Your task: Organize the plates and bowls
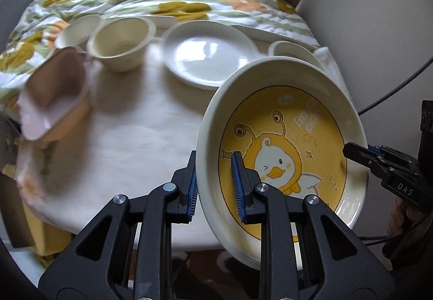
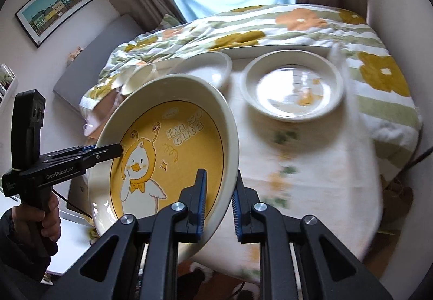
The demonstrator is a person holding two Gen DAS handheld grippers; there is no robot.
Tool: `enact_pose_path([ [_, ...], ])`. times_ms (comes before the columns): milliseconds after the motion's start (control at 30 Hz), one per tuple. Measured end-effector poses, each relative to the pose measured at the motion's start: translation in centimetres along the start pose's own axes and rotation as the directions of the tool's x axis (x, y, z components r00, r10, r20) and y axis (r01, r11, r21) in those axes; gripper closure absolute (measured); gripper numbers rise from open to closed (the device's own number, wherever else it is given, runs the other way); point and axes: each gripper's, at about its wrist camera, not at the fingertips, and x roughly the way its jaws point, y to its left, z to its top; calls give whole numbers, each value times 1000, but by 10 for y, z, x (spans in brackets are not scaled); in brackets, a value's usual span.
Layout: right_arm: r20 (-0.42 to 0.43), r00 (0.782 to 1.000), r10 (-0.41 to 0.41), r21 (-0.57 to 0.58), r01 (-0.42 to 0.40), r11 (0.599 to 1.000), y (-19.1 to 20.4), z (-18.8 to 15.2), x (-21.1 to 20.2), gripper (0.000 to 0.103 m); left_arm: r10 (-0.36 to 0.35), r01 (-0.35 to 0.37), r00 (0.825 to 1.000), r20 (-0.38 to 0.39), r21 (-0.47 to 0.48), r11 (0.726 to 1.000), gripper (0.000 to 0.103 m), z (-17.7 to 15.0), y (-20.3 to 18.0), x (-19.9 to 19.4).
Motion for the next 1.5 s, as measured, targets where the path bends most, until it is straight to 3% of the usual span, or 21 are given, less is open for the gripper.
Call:
enact_pose_path([
  [233, -42, 999, 31, 20, -31, 999, 63, 4, 57, 87, 30, -30, 999, -33, -7, 1000, 83, -2, 93, -5],
  [400, -75, 997, 34, 24, -32, 999, 95, 0, 102, 87, 32, -35, 996, -80, -28, 999, 83, -10, 150, 14],
  [567, -99, 995, 20, 35, -17, 999, 112, -1, 141, 87, 35, -39, 991, -125, -27, 999, 83, -17, 183, 43],
  [933, -111, 994, -23, -6, 23, 1000, 121, -3, 163, 87, 47, -48, 995, -91, -5, 999, 83, -20, 193, 54],
  [1200, -119, 992, -53, -20, 51, 999, 125, -4, 163, 87, 108, -104, 992, -66, 59, 993, 82, -20, 174, 54],
  [1300, -113, 992, -61, -29, 58, 998, 125, -5, 164, 87, 133, -128, 990, -53, 86, 988, 77, -21, 168, 55],
  [1367, -117, 992, -48, -18, 46, 999, 123, -6, 165, 86, 134, -129, 989, -55, 93, 987, 59, -22, 165, 57],
  [1400, -124, 991, -49, -11, 48, 999, 123, -6, 167, 80, 141, -135, 988, -55, 97, 986, 38, -22, 164, 58],
  [1433, -125, 991, -53, -6, 53, 999, 122, -7, 167, 74, 148, -143, 988, -44, 100, 985, 30, -24, 162, 57],
  [1500, -106, 994, -41, -4, 41, 999, 123, -7, 164, 38, 148, -145, 989, -24, 104, 984, 30, -26, 160, 53],
])
